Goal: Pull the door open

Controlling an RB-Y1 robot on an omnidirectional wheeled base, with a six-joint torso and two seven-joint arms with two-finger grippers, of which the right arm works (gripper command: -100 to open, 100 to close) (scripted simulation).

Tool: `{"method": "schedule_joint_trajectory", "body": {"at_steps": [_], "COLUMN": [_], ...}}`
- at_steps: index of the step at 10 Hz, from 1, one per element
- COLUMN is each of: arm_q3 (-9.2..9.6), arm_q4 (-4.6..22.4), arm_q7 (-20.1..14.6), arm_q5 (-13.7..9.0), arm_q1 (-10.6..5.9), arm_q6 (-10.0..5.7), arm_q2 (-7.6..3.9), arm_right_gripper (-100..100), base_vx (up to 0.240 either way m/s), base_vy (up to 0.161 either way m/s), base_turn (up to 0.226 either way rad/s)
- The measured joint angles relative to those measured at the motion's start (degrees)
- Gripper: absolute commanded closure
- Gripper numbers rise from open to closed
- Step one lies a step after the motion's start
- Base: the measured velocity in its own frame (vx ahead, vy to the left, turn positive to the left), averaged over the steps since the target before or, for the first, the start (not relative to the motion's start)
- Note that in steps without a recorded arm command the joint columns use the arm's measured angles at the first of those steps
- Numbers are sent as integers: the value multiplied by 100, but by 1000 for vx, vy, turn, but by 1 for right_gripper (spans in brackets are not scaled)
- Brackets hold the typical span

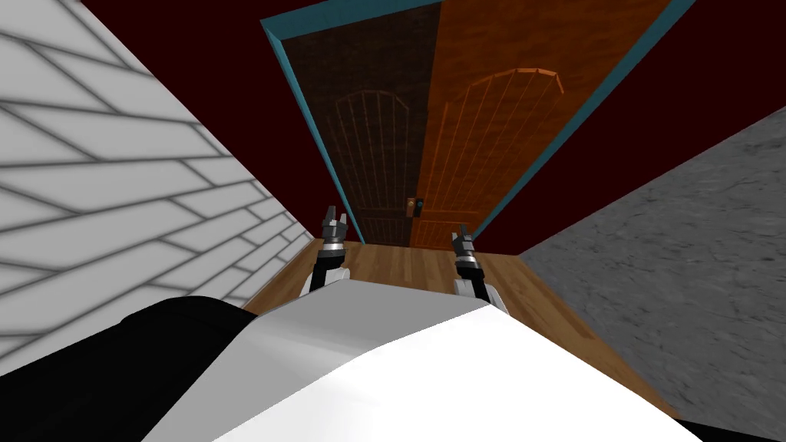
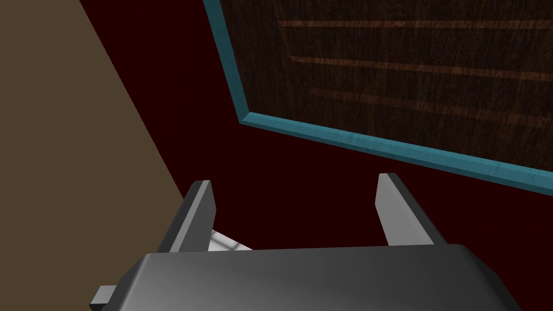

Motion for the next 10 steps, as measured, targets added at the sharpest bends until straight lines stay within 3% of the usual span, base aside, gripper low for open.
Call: {"method": "schedule_joint_trajectory", "body": {"at_steps": [10], "arm_q3": [-221], "arm_q4": [1191], "arm_q7": [-563], "arm_q5": [373], "arm_q1": [-524], "arm_q6": [342], "arm_q2": [41], "arm_right_gripper": [-100], "base_vx": [154], "base_vy": [42], "base_turn": [40]}}
